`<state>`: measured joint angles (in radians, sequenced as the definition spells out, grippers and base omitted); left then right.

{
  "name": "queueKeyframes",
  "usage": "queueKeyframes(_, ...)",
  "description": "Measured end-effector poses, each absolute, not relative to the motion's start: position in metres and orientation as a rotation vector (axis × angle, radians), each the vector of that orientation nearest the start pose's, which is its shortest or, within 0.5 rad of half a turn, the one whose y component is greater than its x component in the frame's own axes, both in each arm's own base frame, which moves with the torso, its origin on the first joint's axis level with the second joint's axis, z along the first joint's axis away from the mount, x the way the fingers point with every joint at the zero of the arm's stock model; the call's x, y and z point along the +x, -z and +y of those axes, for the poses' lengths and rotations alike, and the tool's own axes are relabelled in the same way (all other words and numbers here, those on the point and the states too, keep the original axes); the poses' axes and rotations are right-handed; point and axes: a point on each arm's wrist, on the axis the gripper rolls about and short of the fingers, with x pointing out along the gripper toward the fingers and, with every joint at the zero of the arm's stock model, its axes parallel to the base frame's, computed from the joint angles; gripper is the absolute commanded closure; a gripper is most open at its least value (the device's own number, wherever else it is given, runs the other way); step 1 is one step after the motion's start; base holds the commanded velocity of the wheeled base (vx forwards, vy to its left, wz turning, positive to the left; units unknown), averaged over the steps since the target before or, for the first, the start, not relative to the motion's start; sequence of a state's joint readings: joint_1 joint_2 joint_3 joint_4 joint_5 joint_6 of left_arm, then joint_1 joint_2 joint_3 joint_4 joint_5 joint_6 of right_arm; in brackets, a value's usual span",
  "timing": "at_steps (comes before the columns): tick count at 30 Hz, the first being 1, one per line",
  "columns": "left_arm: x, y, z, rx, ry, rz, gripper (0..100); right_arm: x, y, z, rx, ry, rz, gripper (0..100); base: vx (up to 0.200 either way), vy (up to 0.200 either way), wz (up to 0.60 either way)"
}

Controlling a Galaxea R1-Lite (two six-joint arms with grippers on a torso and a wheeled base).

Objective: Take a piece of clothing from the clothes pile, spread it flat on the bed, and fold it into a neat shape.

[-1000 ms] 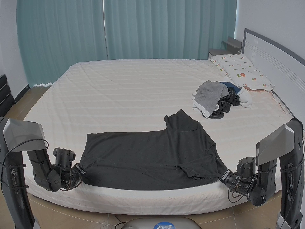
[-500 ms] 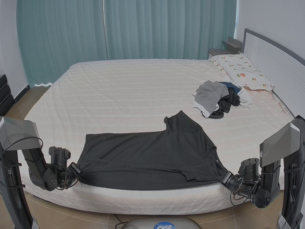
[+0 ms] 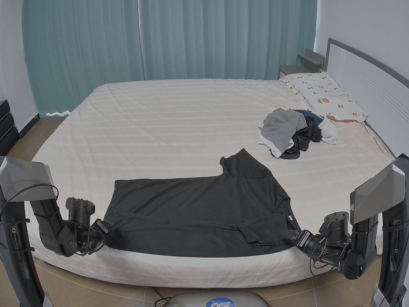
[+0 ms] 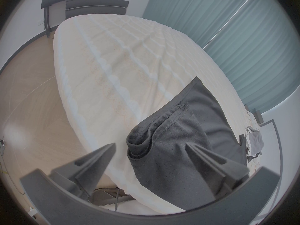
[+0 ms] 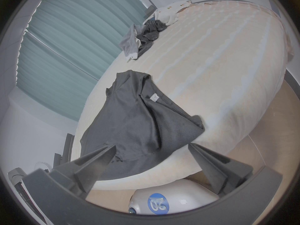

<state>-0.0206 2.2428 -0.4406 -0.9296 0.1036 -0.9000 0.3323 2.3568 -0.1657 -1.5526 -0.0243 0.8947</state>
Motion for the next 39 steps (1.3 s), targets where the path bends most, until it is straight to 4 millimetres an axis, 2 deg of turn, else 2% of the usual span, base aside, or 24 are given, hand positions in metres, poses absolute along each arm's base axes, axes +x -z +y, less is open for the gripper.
queueKeyframes(8,0.279,0.018,0.002,-0.835,-0.415,0.767,0,0.239,0.006,0.079,0.763,-0.031,0.62,0,0.0,0.0,0.0)
queueKeyframes(12,0.276,0.007,0.01,-0.871,-0.395,0.742,0,0.238,0.0,0.077,0.76,-0.034,0.601,0,0.0,0.0,0.0)
queueKeyframes(16,0.274,-0.003,0.015,-0.885,-0.385,0.707,0,0.239,0.0,0.074,0.752,-0.025,0.595,0,0.0,0.0,0.0)
queueKeyframes(25,0.276,-0.013,0.017,-0.897,-0.375,0.668,0,0.238,0.003,0.073,0.741,-0.014,0.604,0,0.2,0.0,0.0)
queueKeyframes(39,0.277,-0.012,0.024,-0.925,-0.357,0.675,0,0.235,0.013,0.071,0.625,0.053,0.61,0,0.0,0.0,0.0)
